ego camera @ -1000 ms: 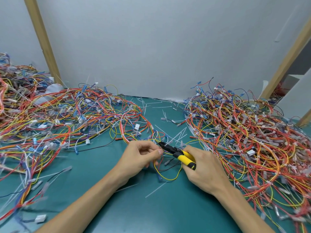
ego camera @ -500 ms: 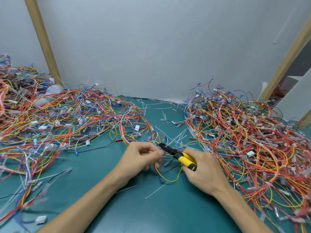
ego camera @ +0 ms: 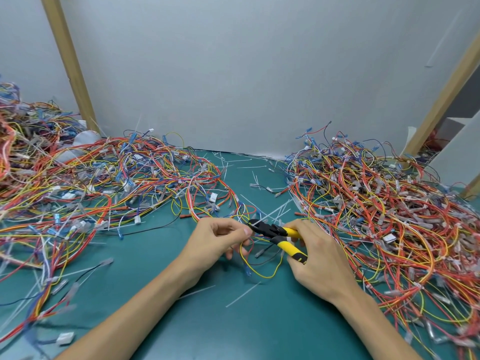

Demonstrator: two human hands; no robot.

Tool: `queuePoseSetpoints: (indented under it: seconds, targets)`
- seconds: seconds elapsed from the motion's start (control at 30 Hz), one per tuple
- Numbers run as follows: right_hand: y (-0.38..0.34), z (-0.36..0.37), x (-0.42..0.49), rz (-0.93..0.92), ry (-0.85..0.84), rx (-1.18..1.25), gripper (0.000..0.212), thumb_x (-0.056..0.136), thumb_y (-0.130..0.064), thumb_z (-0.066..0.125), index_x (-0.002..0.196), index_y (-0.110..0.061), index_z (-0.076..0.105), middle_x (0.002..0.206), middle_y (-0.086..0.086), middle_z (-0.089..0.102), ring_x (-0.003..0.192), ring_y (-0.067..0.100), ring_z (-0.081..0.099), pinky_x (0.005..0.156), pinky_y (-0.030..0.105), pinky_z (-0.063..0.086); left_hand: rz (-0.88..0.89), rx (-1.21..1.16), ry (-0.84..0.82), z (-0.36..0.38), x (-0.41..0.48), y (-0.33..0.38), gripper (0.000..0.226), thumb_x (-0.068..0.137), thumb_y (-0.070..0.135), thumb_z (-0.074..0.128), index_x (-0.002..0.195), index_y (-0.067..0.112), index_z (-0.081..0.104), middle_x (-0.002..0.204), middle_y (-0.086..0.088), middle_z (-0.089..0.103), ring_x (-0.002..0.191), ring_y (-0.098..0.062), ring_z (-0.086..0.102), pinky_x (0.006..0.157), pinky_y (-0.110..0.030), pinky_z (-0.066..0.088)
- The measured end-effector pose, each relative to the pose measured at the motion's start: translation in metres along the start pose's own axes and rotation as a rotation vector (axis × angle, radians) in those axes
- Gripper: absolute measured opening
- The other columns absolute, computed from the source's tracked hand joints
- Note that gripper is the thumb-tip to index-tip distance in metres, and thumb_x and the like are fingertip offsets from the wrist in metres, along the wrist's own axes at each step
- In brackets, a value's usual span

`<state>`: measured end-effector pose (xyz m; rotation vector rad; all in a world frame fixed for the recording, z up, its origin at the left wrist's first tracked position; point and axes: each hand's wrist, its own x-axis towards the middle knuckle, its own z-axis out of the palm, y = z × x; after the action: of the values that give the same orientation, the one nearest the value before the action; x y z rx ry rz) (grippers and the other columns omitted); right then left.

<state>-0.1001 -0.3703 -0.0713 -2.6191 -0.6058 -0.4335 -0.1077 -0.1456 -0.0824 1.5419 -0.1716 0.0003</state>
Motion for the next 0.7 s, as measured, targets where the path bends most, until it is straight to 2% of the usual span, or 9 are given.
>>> queuePoseSetpoints:
  seconds: [0.1, 0.27, 0.43, 0.5, 0.63, 0.7]
  targets:
    - [-0.0007, -0.0006, -0.0013, 0.008, -0.010, -0.001, 0.028, 0.070, -0.031, 0.058, 0.098, -0.033, 0.054, 0.085, -0.015, 0.056, 0.076, 0.011, 0.053, 0.065, 0.033, 0.048, 0.003, 0.002, -0.009, -0.0001, 0.0000, -0.0003, 0.013, 0.088, 0.012, 0.068, 0.079, 0.003, 0.072, 0.066, -0.004, 0.068, 0.053, -0.011, 0.060, 0.046, -0.018, 0.041]
    - [-0.0006, -0.0034, -0.0023, -0.007, -0.033, -0.044, 0.019, 0.071, -0.034, 0.057, 0.083, -0.035, 0.042, 0.067, -0.012, 0.050, 0.064, 0.015, 0.045, 0.054, 0.034, 0.043, 0.019, 0.012, -0.029, 0.0000, -0.0009, -0.0010, 0.014, 0.088, 0.013, 0.068, 0.075, 0.006, 0.071, 0.065, -0.003, 0.067, 0.054, -0.012, 0.061, 0.046, -0.018, 0.040]
    - [-0.0034, -0.0034, -0.0018, 0.038, -0.080, 0.005, 0.022, 0.072, -0.041, 0.055, 0.093, -0.032, 0.056, 0.059, -0.006, 0.052, 0.060, 0.015, 0.047, 0.055, 0.032, 0.043, 0.014, -0.006, -0.005, 0.0000, -0.0003, -0.0007, 0.012, 0.088, 0.011, 0.068, 0.079, 0.005, 0.072, 0.065, -0.004, 0.067, 0.053, -0.011, 0.061, 0.046, -0.018, 0.041]
    - [-0.0054, -0.0026, -0.0015, 0.043, -0.086, 0.027, 0.021, 0.073, -0.045, 0.053, 0.083, -0.028, 0.057, 0.055, -0.003, 0.050, 0.056, 0.014, 0.046, 0.053, 0.031, 0.040, 0.007, -0.015, 0.012, -0.0002, 0.0000, -0.0002, 0.012, 0.088, 0.011, 0.067, 0.081, 0.003, 0.072, 0.065, -0.005, 0.067, 0.052, -0.011, 0.060, 0.046, -0.017, 0.041]
    - [-0.0079, -0.0022, -0.0028, 0.029, -0.055, 0.039, 0.045, 0.079, -0.068, 0.048, 0.068, -0.024, 0.048, 0.052, -0.002, 0.046, 0.055, 0.016, 0.045, 0.054, 0.031, 0.039, 0.004, -0.011, 0.037, 0.0001, 0.0001, 0.0004, 0.014, 0.088, 0.012, 0.067, 0.083, -0.001, 0.072, 0.064, -0.004, 0.067, 0.049, -0.009, 0.058, 0.045, -0.017, 0.040]
    - [-0.0099, -0.0023, -0.0033, 0.045, -0.054, 0.035, 0.056, 0.081, -0.077, 0.039, 0.064, -0.024, 0.043, 0.050, -0.001, 0.043, 0.055, 0.017, 0.044, 0.056, 0.032, 0.039, 0.001, -0.011, 0.044, 0.0002, 0.0004, 0.0005, 0.014, 0.088, 0.011, 0.067, 0.082, -0.001, 0.072, 0.064, -0.005, 0.067, 0.049, -0.009, 0.058, 0.045, -0.017, 0.041]
